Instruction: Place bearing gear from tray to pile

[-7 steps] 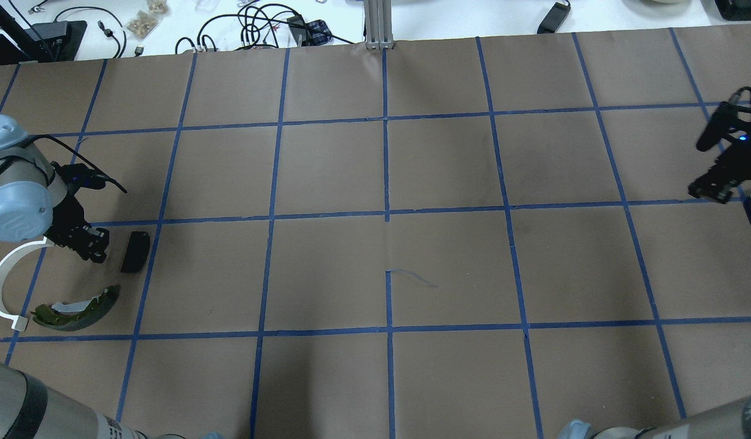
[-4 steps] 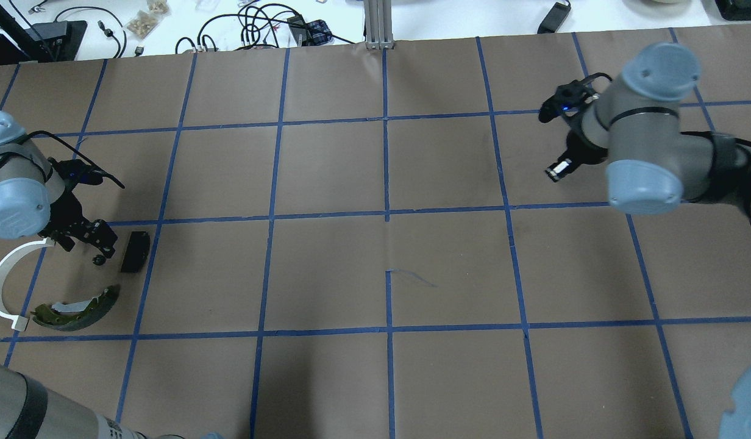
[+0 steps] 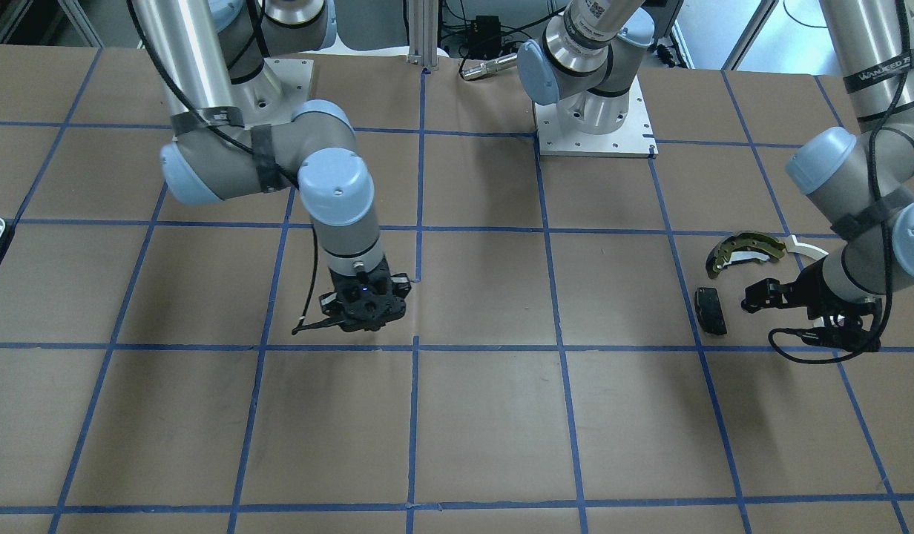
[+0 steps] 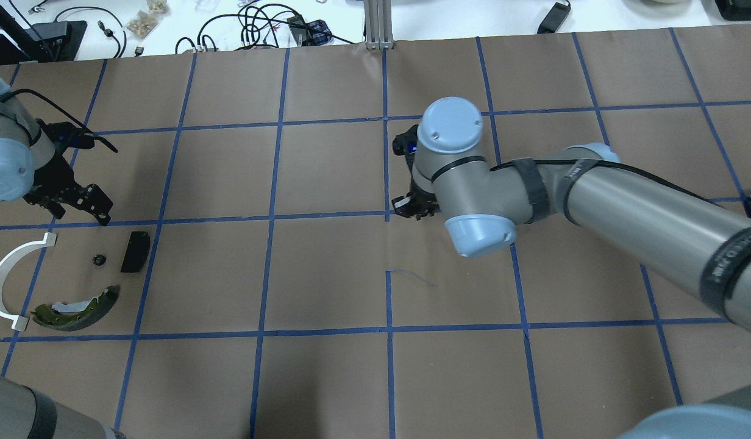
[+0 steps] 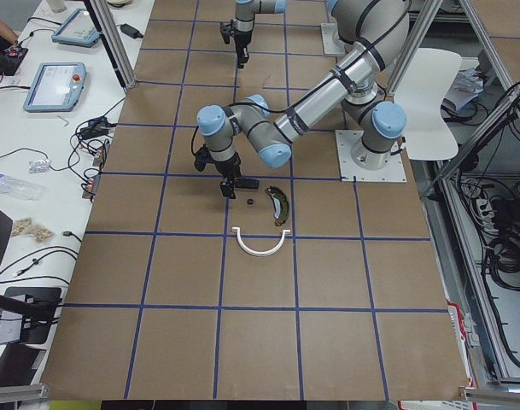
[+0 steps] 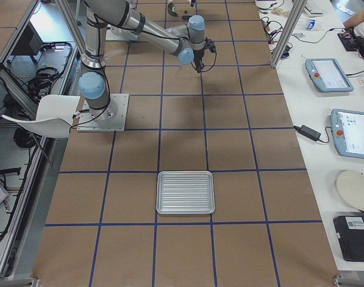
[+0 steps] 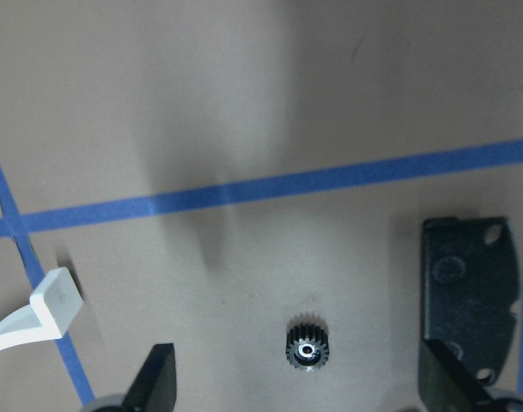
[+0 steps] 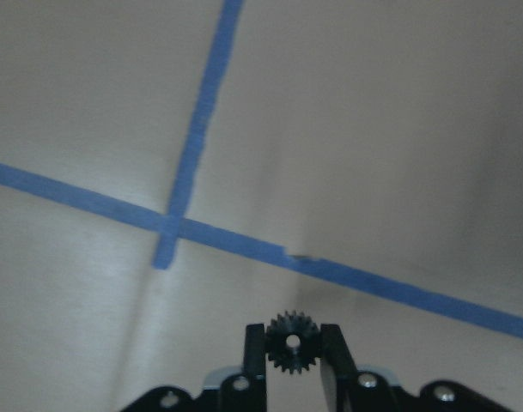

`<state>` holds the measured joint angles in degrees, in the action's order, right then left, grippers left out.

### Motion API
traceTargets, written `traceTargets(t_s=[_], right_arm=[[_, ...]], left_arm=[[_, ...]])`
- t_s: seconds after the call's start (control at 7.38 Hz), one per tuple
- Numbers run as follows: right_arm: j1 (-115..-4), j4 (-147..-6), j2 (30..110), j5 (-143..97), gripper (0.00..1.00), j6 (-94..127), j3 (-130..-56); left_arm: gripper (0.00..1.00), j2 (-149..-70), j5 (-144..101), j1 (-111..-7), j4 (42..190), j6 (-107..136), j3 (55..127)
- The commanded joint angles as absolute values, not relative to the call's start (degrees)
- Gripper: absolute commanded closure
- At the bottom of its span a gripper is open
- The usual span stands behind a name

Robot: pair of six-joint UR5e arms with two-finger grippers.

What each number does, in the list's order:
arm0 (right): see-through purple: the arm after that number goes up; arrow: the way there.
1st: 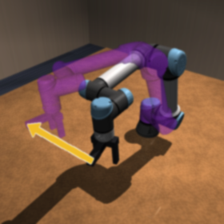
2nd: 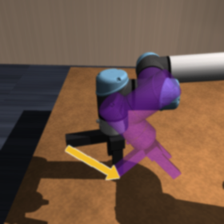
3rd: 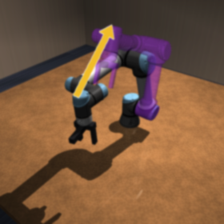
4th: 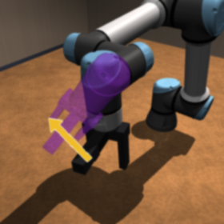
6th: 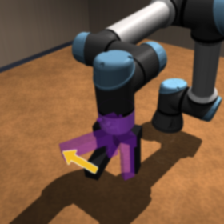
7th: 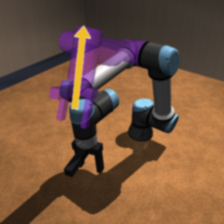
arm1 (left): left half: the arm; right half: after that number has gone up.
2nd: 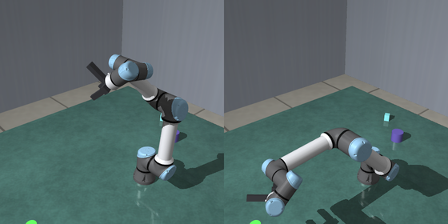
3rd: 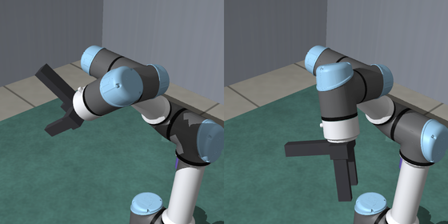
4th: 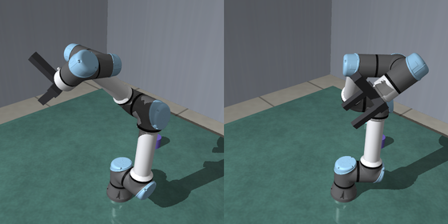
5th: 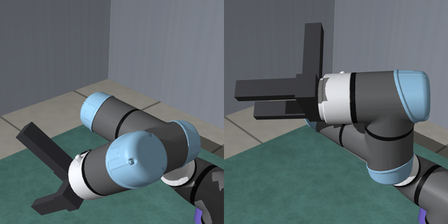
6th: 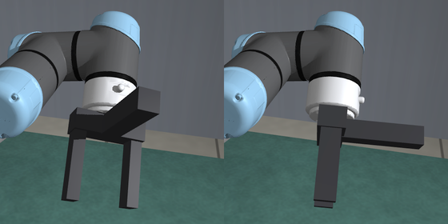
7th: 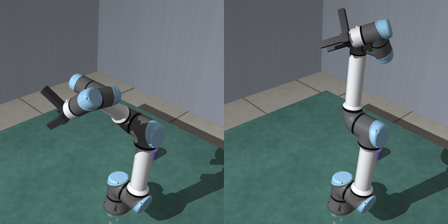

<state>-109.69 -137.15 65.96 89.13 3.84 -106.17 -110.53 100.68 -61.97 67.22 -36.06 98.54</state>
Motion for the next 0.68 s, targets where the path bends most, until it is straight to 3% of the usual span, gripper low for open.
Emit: traceTargets(t_s=[0.0, 0.14, 0.27, 0.41, 0.54], right_arm=[[-117.93, -137.02, 61.01, 89.30, 0.99, 14.64, -100.65], [-118.30, -136.93, 59.87, 88.25, 0.96, 15.81, -100.46], [-118.30, -136.76, 59.77, 86.76, 0.35, 15.99, -100.89], [-117.60, -136.24, 60.20, 86.49, 0.02, 16.00, -100.90], [-116.29, -133.97, 61.60, 86.57, 0.00, 16.00, -100.03]], left_arm=[[0.00, -109.52, 98.72, -68.09, 80.80, -27.47, 88.20], [0.00, -108.73, 96.61, -70.12, 82.08, -25.33, 87.20], [0.00, -108.46, 96.24, -71.88, 82.09, -24.44, 87.27], [0.00, -108.11, 96.15, -74.07, 82.18, -21.74, 87.28], [0.00, -107.58, 95.54, -77.14, 82.18, -18.84, 87.19]])
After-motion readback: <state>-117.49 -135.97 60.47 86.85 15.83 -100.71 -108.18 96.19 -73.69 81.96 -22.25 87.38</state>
